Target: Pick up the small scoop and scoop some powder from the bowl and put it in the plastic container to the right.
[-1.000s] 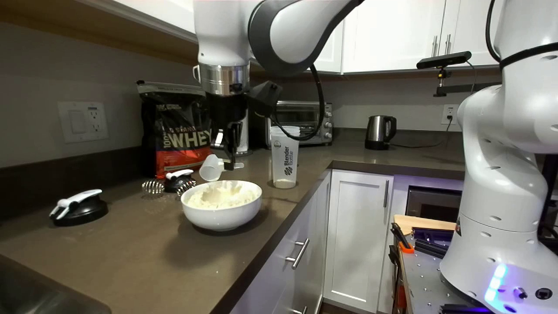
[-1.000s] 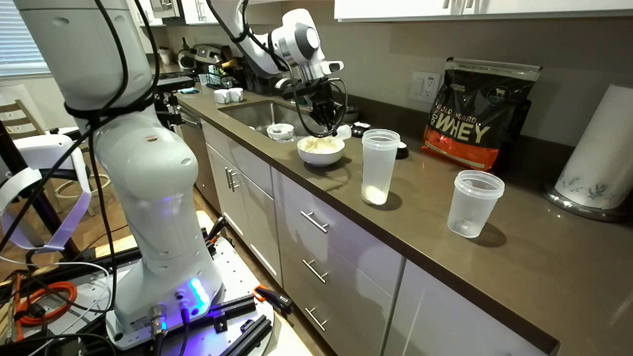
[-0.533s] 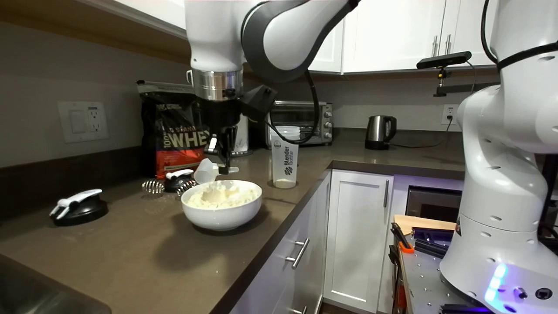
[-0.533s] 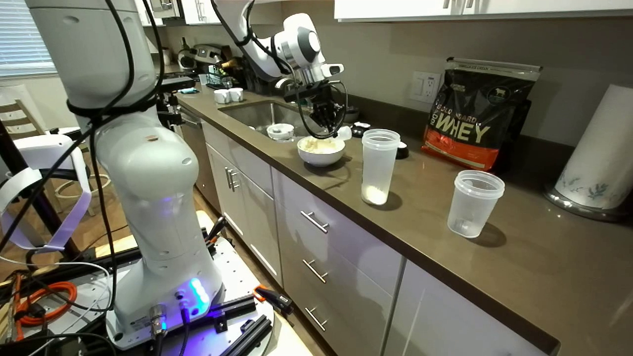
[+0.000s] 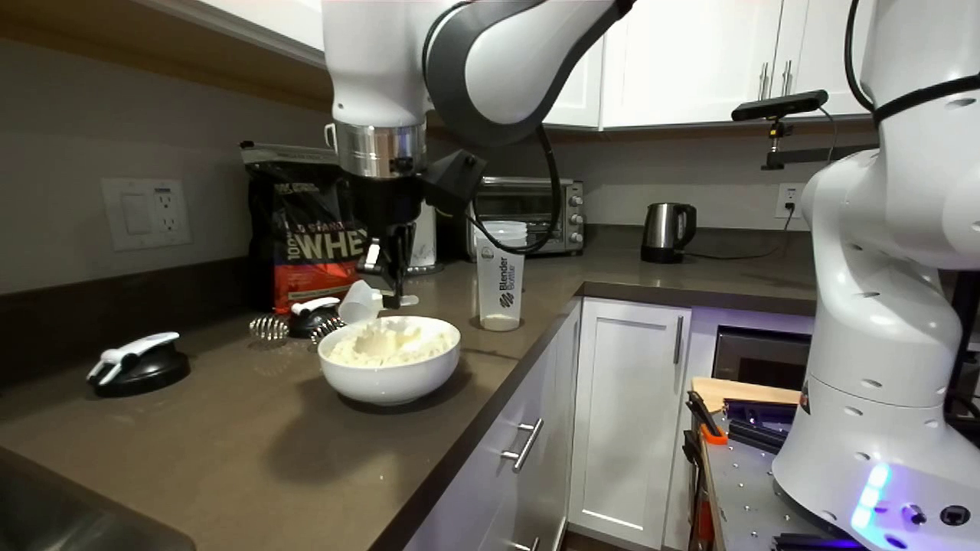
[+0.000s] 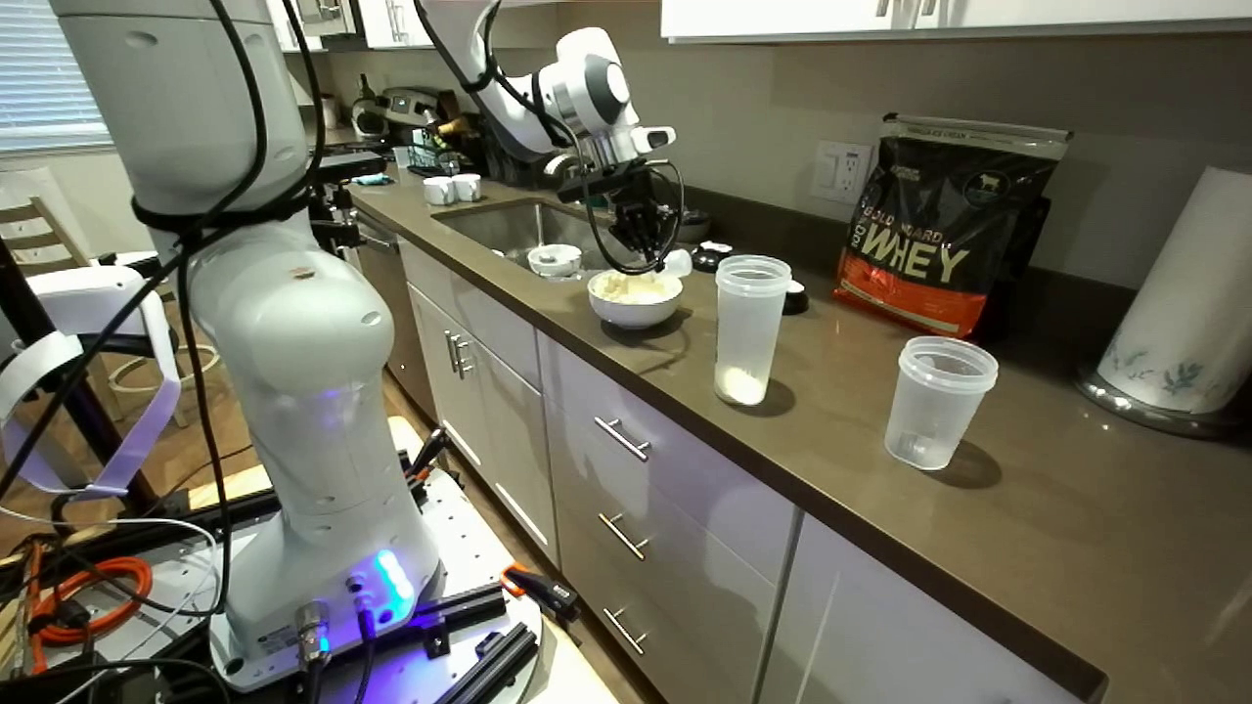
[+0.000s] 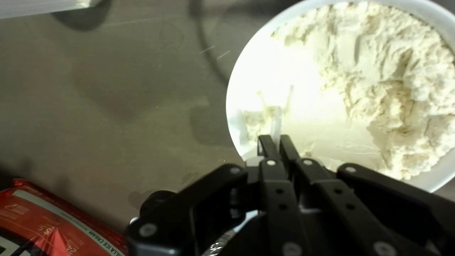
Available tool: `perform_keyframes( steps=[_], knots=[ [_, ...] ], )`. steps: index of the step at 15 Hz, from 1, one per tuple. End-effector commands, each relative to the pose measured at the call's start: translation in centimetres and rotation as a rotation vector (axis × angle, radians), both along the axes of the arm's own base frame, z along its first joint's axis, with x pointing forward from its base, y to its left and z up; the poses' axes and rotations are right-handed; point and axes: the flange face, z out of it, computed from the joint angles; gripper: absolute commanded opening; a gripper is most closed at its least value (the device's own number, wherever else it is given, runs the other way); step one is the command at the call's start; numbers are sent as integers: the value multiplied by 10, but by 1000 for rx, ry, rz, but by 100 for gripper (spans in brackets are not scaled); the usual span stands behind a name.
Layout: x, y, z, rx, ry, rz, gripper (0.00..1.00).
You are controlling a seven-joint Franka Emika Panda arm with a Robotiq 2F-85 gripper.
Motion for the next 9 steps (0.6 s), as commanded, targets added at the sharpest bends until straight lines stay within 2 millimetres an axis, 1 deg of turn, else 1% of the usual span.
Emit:
perform_keyframes(
  steps=[1, 9],
  knots=[
    [-6, 5, -4, -35, -13, 34, 4],
    [-15, 15, -16, -141, -33, 146, 4]
  ],
)
